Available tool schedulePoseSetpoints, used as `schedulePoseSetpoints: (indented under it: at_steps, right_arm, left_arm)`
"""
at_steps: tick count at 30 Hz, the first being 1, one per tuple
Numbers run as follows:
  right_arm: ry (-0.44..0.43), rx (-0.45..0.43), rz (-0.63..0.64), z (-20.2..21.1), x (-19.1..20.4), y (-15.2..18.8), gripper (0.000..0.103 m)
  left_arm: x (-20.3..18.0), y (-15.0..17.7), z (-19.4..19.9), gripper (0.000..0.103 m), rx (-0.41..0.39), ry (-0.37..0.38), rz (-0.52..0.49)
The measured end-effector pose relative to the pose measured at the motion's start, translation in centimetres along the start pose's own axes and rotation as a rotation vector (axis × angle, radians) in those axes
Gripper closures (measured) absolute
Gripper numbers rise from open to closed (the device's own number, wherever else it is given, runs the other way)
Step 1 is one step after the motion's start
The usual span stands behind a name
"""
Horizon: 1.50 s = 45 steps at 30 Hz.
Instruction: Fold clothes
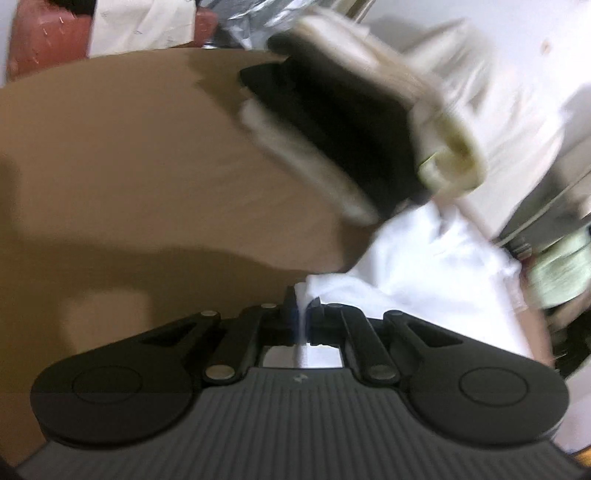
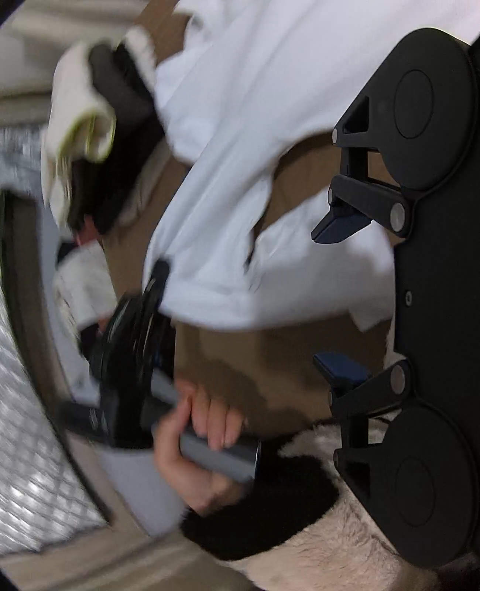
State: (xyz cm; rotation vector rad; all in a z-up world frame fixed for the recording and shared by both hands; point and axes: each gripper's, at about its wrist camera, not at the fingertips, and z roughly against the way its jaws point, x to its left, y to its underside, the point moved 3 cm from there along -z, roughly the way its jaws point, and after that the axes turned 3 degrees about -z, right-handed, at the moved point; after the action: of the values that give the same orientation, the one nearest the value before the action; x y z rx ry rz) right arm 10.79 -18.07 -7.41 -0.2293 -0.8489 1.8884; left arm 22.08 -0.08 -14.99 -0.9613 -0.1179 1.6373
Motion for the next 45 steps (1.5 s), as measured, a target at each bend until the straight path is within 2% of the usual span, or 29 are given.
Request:
schedulePoseSetpoints:
  at_steps: [1,5,6,7,9,10,14,16,17,18,20,22,24,28,30,31,32,34,35,38,40,41,42,43,44,45]
  right_arm:
    - [0.000,0.017,0.031,-0.6,0.7,-0.3,0.032]
    - [0.165,0.097,0.230,-4.4,2.8,-1.1,0.025]
    - [0.191,0.138,0.246,-5.7,2.6,-0.9,0.027]
    - [0.204,0.187,0.245,-6.9,2.3,-0.6,0.043]
    - [0.192,0.220,0.215,-7.1,1.7,-0.4,0.096]
    - [0.184,0.231,0.199,-7.1,1.5,-0.4,0.098]
    - [0.133,0.036,0.139,0.1,2.9,-2.1,0.098]
    - [0.123,-0.044,0.087,4.2,3.2,-2.3,0.098]
    - [0.155,-0.063,0.087,5.7,3.3,-2.3,0.098]
    - [0.204,-0.068,0.100,6.7,3.4,-2.4,0.098]
    - [0.293,-0.066,0.131,8.6,2.8,-2.5,0.098]
    - [0.320,-0.049,0.119,9.9,1.8,-3.2,0.098]
    - [0.362,-0.038,0.130,10.7,0.6,-4.3,0.098]
    - [0.483,0.037,0.255,10.2,-1.9,-6.9,0.098]
    - [0.552,0.071,0.319,9.8,-3.5,-8.6,0.098]
    - [0.584,0.082,0.340,9.8,-4.5,-9.5,0.098]
    - [0.625,0.092,0.347,9.4,-6.0,-10.7,0.098]
    - [0.708,0.103,0.303,8.0,-10.2,-12.7,0.098]
    - [0.748,0.108,0.277,7.3,-12.3,-13.7,0.098]
    - [0.889,0.042,0.130,4.9,-19.6,-15.8,0.096]
    - [0.970,0.022,-0.024,3.6,-24.0,-16.2,0.054]
    - [1.012,0.022,-0.118,3.1,-26.0,-15.9,0.052]
    - [1.015,0.010,-0.217,2.8,-27.5,-15.4,0.052]
    - [0.983,-0.017,-0.296,2.8,-27.8,-14.6,0.052]
    - [0.942,-0.049,-0.365,3.0,-27.8,-13.9,0.052]
    - [0.866,-0.067,-0.391,3.0,-26.9,-12.9,0.052]
  left_arm:
    - [0.2,0.1,-0.4,0.100,0.009,0.022,0.028]
    - [1.7,-0.5,-0.2,0.100,-0.004,0.187,0.182]
    - [1.6,-0.4,-0.3,0.100,0.003,0.176,0.178]
    - [1.5,-0.3,-0.4,0.100,0.009,0.166,0.174]
    - [1.4,-0.1,-0.6,0.100,0.022,0.144,0.166]
    - [1.3,-0.1,-0.7,0.100,0.029,0.134,0.163]
    - [1.1,0.3,-1.0,0.099,0.054,0.095,0.147]
    - [1.3,0.9,1.8,0.098,0.062,0.160,0.141]
    - [0.8,0.9,2.0,0.094,0.072,0.198,0.133]
    - [0.4,0.9,2.1,0.092,0.081,0.233,0.124]
    - [-0.1,1.0,2.0,0.085,0.084,0.232,0.081]
    - [-0.1,1.1,1.6,0.081,0.092,0.241,0.081]
    - [0.1,1.3,1.7,0.080,0.084,0.268,0.100]
    - [-0.7,1.2,1.5,0.078,0.030,0.259,0.057]
    - [-1.5,0.8,1.1,0.065,-0.010,0.254,0.012]
    - [-2.3,0.3,0.2,0.054,-0.029,0.258,-0.031]
    - [-3.0,-0.2,-0.5,0.052,-0.038,0.253,-0.070]
    - [-4.5,-1.1,-2.1,0.052,-0.055,0.246,-0.142]
    - [-4.7,-1.1,-2.6,0.052,-0.059,0.254,-0.144]
    - [-5.3,-1.0,-3.7,0.052,-0.065,0.260,-0.165]
    - [-5.4,-0.7,-4.1,0.046,-0.061,0.245,-0.191]
    - [-5.2,-0.7,-4.3,0.043,-0.058,0.237,-0.185]
    - [-5.0,-0.6,-4.5,0.042,-0.056,0.229,-0.179]
    - [-4.8,-0.6,-4.6,0.042,-0.054,0.221,-0.173]
    - [-4.6,-0.6,-4.8,0.041,-0.052,0.213,-0.166]
    - [-4.4,-0.6,-5.0,0.041,-0.049,0.206,-0.159]
